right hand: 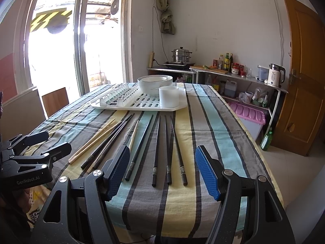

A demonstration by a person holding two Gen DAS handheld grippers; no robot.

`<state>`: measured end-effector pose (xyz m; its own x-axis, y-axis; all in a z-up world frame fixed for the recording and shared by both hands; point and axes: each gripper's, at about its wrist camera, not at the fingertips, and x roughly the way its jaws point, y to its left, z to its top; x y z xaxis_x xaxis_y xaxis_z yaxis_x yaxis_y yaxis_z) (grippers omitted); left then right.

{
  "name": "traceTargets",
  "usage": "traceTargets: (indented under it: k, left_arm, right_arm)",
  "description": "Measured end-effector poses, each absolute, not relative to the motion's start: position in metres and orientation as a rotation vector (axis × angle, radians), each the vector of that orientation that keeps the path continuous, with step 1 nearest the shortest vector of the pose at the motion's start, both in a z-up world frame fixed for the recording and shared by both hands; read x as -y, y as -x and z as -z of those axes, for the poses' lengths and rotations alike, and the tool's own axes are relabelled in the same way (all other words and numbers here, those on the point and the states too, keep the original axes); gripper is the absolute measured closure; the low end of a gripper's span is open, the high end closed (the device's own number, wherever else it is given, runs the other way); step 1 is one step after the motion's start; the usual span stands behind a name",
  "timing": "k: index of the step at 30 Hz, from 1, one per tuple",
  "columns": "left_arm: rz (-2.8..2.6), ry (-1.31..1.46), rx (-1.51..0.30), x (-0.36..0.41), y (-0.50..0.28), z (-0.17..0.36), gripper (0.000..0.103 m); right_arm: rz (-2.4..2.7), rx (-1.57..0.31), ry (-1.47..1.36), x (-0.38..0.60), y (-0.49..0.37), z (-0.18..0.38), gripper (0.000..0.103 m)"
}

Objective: Organize utensils

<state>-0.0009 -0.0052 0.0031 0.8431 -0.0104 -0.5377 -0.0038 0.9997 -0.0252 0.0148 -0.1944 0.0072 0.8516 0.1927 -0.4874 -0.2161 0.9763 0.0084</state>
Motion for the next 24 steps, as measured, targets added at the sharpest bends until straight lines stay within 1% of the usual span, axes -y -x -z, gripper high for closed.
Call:
traceTargets:
  k: [24]
  left_arm:
    - [0.006, 0.025, -0.566, 0.0069, 0.0020, -0.0035, 0.017]
  right_arm:
    - [-0.216, -0.505, 0.046, 0.1948, -0.0143, -0.0090, 0.035]
